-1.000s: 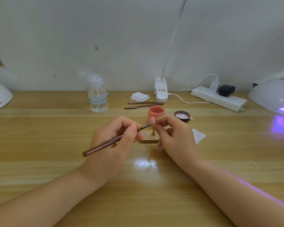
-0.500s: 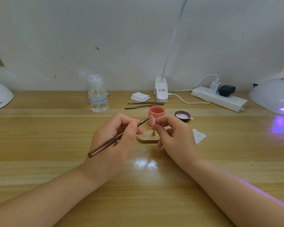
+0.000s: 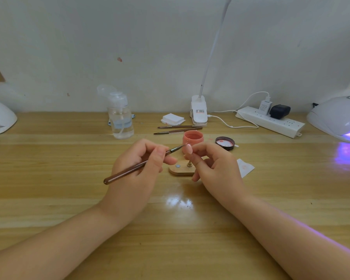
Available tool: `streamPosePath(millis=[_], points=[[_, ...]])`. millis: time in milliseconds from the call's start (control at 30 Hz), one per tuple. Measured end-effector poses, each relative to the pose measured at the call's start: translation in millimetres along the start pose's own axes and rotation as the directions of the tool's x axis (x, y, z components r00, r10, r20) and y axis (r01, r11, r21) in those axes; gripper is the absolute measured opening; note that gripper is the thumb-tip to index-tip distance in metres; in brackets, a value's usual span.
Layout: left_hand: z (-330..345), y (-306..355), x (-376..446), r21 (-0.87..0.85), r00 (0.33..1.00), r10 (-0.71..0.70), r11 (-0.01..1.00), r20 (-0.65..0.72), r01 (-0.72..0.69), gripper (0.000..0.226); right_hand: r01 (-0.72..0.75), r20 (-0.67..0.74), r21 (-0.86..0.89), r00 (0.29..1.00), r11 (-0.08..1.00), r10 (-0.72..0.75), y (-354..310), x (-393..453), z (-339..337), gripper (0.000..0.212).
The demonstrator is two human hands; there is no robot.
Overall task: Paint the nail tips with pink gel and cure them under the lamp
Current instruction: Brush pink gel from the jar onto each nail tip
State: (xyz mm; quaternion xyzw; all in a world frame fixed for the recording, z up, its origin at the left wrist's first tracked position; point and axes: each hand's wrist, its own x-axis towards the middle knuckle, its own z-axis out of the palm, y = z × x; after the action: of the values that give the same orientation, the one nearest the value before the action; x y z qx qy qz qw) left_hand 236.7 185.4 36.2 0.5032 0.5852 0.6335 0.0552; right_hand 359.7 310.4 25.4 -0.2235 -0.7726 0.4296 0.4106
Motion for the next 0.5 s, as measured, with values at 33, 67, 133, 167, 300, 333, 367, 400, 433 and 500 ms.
streamPosePath(millis=[33, 67, 133, 167, 300, 333, 367, 400, 433, 500], points=[[0.1, -0.2, -0.1, -0.003, 1.000, -0.004, 1.000, 0.016, 0.004, 0.020, 0.003, 0.001, -0.004, 1.000, 1.000, -0.003, 0.0, -0.1, -0.1, 0.008], [-0.4, 0.2, -0.5, -0.015, 1.000, -0.001, 1.000, 0.032, 0.001, 0.020, 0.004, 0.002, -0.007, 1.000, 1.000, -0.004, -0.1, -0.3, -0.3, 0.008], [-1.6, 1.5, -0.7, -0.053, 0.998, 0.026, 0.998, 0.054, -0.023, 0.023, 0.001, -0.001, -0.007, 1.000, 1.000, -0.001, 0.1, -0.5, -0.6, 0.008], [-1.9, 2.1, -0.7, -0.065, 0.997, 0.041, 0.997, 0.059, -0.037, 0.024, -0.002, -0.004, -0.007, 1.000, 1.000, 0.002, 0.2, -0.3, -0.6, 0.008], [-1.0, 2.1, -0.4, -0.064, 0.997, 0.070, 0.996, 0.034, -0.067, 0.024, -0.002, -0.003, -0.008, 1.000, 1.000, 0.002, 0.2, -0.2, -0.2, 0.006], [-0.8, 1.3, 0.0, -0.059, 0.998, 0.063, 0.996, 0.023, -0.061, 0.024, 0.002, -0.002, -0.012, 1.000, 1.000, -0.002, 0.1, -0.2, -0.2, 0.006], [-0.6, 0.3, 0.9, -0.053, 0.999, 0.050, 0.997, 0.009, -0.049, 0.025, 0.005, 0.000, -0.014, 1.000, 1.000, -0.005, 0.1, -0.2, -0.2, 0.007], [-0.9, -0.8, 1.5, -0.041, 0.999, 0.037, 0.998, -0.006, -0.037, 0.025, 0.006, 0.000, -0.014, 1.000, 1.000, -0.006, 0.1, -0.3, -0.2, 0.008], [-1.2, -1.8, 2.3, -0.025, 0.999, 0.027, 0.999, -0.022, -0.028, 0.025, 0.005, 0.000, -0.013, 1.000, 1.000, -0.005, 0.0, -0.2, -0.2, 0.009], [-1.4, -2.9, 2.4, 0.002, 0.999, 0.017, 1.000, -0.044, -0.016, 0.025, 0.002, -0.005, -0.009, 1.000, 1.000, -0.002, 0.1, 0.0, 0.2, 0.011]])
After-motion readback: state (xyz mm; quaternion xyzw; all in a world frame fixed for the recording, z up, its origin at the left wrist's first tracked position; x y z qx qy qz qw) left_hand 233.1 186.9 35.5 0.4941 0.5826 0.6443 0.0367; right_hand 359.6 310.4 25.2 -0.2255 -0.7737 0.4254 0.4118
